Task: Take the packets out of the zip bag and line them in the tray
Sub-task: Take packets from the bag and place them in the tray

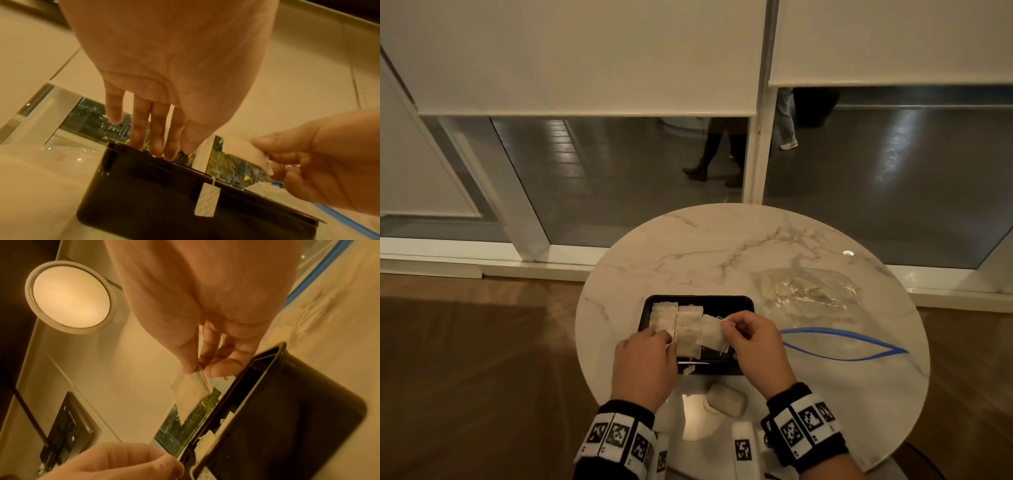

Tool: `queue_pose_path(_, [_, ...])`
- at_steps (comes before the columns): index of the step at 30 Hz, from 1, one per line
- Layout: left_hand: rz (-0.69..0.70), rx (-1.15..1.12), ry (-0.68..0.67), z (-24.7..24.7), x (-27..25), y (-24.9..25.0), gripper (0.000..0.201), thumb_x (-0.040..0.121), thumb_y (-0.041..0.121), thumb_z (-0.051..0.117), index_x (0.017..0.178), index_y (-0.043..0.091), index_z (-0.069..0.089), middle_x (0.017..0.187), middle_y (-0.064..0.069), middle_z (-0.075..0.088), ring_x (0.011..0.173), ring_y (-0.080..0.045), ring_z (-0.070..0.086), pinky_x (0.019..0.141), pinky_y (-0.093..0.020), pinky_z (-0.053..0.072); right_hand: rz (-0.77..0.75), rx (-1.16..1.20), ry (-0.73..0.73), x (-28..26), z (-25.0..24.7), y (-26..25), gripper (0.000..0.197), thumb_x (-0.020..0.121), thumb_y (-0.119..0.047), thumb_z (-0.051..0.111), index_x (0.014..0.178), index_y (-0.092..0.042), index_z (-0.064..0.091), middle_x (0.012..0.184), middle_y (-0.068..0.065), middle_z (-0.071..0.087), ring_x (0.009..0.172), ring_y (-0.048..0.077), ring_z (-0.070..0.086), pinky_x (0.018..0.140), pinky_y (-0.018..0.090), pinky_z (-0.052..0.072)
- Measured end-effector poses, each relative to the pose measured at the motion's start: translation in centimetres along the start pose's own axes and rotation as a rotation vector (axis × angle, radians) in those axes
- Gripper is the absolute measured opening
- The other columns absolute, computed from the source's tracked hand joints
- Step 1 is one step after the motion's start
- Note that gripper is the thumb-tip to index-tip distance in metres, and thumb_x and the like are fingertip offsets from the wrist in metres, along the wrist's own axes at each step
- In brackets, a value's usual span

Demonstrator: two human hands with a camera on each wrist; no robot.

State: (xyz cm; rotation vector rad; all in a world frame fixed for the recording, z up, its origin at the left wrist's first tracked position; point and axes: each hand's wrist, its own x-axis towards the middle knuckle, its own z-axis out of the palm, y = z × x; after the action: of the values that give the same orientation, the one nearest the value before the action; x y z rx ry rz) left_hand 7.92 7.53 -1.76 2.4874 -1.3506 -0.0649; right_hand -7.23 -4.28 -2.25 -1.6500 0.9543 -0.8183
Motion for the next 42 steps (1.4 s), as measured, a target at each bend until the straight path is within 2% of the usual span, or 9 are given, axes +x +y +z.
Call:
queue_pose_path(4, [0.02,0.109,-0.118,0.8,0.0,-0.6,0.037,0.103,0.045,0.031,0.104,0.032,0.066,0.101,0.014,0.065,0.103,-0.008,0.059,0.121,-0.045,0.022,-0.027,-0.201,-0.022,0.9,1.5,0.1,0.015,0.094,-0.02,0.066,0.082,-0.028,0.069,0.076,-0.006,0.069,0.072,0.002,0.064,0.063,0.013,0.05])
queue_pose_path(10, [0.019,0.155,-0.268,0.9,0.3,-0.7,0.038,0.102,0.045,0.029,0.105,0.031,0.064,0.106,0.007,0.064,0.111,-0.015,0.055,0.122,-0.056,0.011,0.005,-0.397,-0.14,2.4,3.8,0.5,0.009,0.094,-0.02,0.065,0.087,-0.024,0.069,0.079,-0.008,0.067,0.075,0.005,0.063,0.067,0.013,0.046])
queue_pose_path(15, [-0.046,0.052,-0.318,1.6,0.9,-1.4,0.04,0.101,0.048,0.031,0.108,0.03,0.066,0.111,0.003,0.065,0.112,-0.018,0.056,0.119,-0.054,0.021,0.049,-0.497,-0.225,3.9,4.9,1.0,0.006,0.093,-0.02,0.066,0.09,-0.021,0.071,0.08,-0.006,0.065,0.078,0.006,0.062,0.071,0.016,0.045])
queue_pose_path(20, [-0.111,-0.11,-0.305,2.0,1.8,-1.8,0.04,0.098,0.051,0.04,0.113,0.024,0.066,0.112,-0.001,0.062,0.104,-0.02,0.058,0.091,-0.037,0.05,0.066,-0.561,-0.266,4.9,5.4,1.2,0.005,0.092,-0.02,0.068,0.088,-0.022,0.071,0.082,-0.005,0.067,0.078,0.006,0.063,0.072,0.018,0.048])
queue_pose_path(26, [-0.16,-0.211,-0.396,2.5,2.7,-2.0,0.035,0.085,0.051,0.039,0.086,0.024,0.061,0.094,-0.002,0.06,0.088,-0.018,0.056,0.078,-0.035,0.05,0.067,-0.598,-0.294,5.5,5.8,1.1,0.003,0.09,-0.02,0.071,0.09,-0.019,0.073,0.088,-0.002,0.069,0.085,0.012,0.066,0.084,0.029,0.057])
queue_pose_path(31, [-0.216,-0.267,-0.39,2.2,2.8,-1.7,0.035,0.086,0.049,0.045,0.091,0.02,0.063,0.099,-0.004,0.058,0.093,-0.021,0.059,0.085,-0.039,0.054,0.097,-0.598,-0.3,5.8,6.0,1.3,0.003,0.087,-0.018,0.073,0.09,-0.019,0.073,0.089,0.001,0.07,0.085,0.015,0.068,0.084,0.031,0.059])
queue_pose_path(35, [-0.172,-0.224,-0.395,2.3,2.5,-1.8,0.046,0.087,0.056,0.032,0.098,0.021,0.061,0.105,-0.002,0.058,0.106,-0.024,0.059,0.088,-0.036,0.05,0.113,-0.593,-0.299,5.6,6.0,1.8,0.009,0.085,-0.02,0.075,0.092,-0.02,0.07,0.091,-0.001,0.069,0.085,0.012,0.066,0.081,0.026,0.057])
queue_pose_path(37, [-0.194,-0.24,-0.353,2.4,2.4,-1.8,0.039,0.096,0.047,0.042,0.109,0.018,0.064,0.114,-0.004,0.058,0.108,-0.026,0.059,0.086,-0.032,0.046,0.118,-0.594,-0.293,5.6,6.1,1.9,0.011,0.084,-0.021,0.077,0.092,-0.021,0.069,0.091,-0.002,0.068,0.085,0.012,0.065,0.081,0.026,0.056])
queue_pose_path(42, [-0.182,-0.295,-0.374,2.2,2.2,-1.6,0.039,0.103,0.037,0.033,0.106,0.012,0.063,0.112,-0.006,0.062,0.113,-0.024,0.049,0.096,-0.037,0.046,0.113,-0.593,-0.28,5.5,6.2,2.1,0.013,0.083,-0.022,0.078,0.091,-0.021,0.068,0.092,-0.002,0.068,0.086,0.013,0.064,0.082,0.025,0.055])
